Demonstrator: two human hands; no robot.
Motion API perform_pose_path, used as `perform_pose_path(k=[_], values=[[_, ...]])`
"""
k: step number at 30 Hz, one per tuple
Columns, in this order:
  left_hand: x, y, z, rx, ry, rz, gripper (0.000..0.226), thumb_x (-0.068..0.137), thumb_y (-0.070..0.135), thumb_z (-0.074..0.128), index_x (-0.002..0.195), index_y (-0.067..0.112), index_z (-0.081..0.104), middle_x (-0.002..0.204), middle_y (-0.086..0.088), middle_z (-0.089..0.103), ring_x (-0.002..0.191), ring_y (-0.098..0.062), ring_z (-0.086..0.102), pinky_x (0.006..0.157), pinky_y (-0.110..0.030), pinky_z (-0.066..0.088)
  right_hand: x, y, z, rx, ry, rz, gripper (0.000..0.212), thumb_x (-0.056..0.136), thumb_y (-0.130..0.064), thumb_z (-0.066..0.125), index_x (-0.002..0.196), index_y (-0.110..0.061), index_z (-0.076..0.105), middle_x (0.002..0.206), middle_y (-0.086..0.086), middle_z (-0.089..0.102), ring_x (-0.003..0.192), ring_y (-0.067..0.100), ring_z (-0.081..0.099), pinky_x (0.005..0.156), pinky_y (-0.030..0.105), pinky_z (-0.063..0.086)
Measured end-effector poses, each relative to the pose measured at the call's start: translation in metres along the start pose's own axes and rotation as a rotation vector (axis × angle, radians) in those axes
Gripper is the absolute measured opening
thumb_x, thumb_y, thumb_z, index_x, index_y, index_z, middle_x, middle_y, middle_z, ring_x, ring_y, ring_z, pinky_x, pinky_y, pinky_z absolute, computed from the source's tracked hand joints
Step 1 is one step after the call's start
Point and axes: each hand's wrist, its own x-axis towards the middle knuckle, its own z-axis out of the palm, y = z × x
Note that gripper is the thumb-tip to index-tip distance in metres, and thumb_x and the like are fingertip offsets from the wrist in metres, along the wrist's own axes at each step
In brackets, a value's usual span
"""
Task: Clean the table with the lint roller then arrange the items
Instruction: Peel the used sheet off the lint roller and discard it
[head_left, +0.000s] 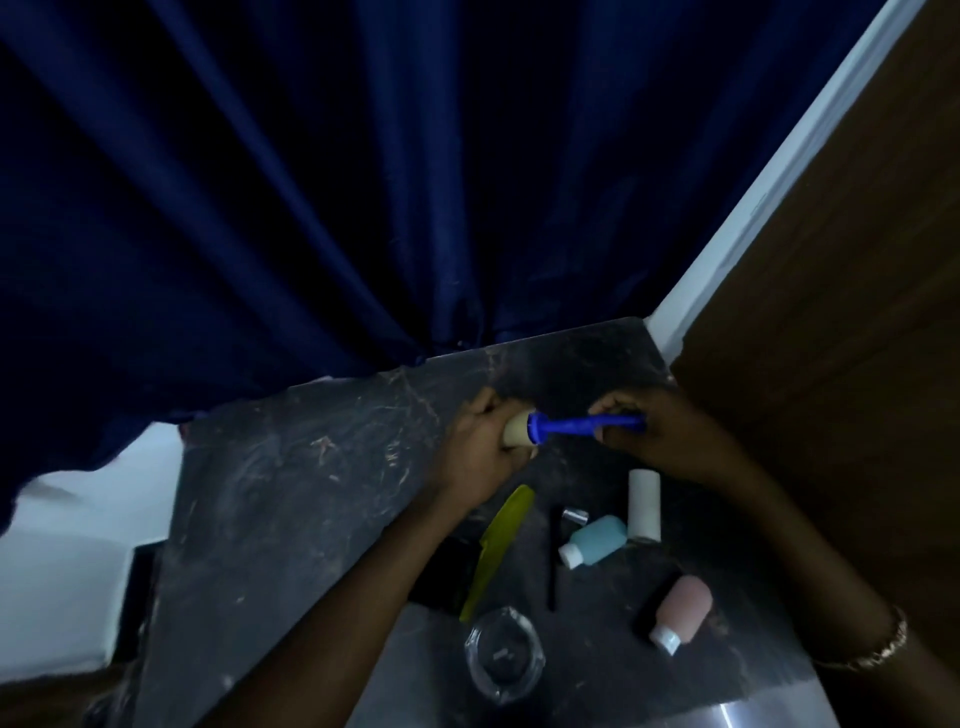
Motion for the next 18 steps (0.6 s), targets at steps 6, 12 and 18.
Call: perform_pose_path(k=[6,12,18], values=[[-0.088,0.008,-0.039,0.239,0.018,0.011,0.053,0.079,0.03,0.077,0.129,0.032,0.062,0.116,0.004,0.054,0.104,-0.02,0.055,0.086,-0.042,0.055,-0.039,-0.064,0.059,-0.361,-0.203,0.078,0.015,0.087,-0.032,0.063,0.094,-0.019,0.066,0.092,0.007,0.07,0.088,0.027,0.068,0.079,0.038,0.055],[-0.148,0.018,-0.062,0.414,0.096,0.012,0.051,0.077,0.029,0.078,0.125,0.03,0.061,0.124,0.004,0.053,0.112,-0.023,0.055,0.082,-0.042,0.057,-0.051,-0.111,0.124,-0.561,-0.192,-0.007,0.031,0.09,-0.041,0.049,0.112,-0.021,0.057,0.12,0.015,0.064,0.107,0.037,0.063,0.085,0.037,0.05],[-0.201,0.001,-0.093,0.463,0.169,-0.091,0.055,0.079,0.029,0.076,0.13,0.031,0.058,0.125,0.006,0.053,0.116,-0.021,0.053,0.093,-0.043,0.053,-0.06,-0.152,0.164,-0.564,-0.16,-0.171,0.028,0.088,-0.041,0.045,0.109,-0.025,0.055,0.109,0.009,0.069,0.095,0.034,0.066,0.075,0.035,0.05]])
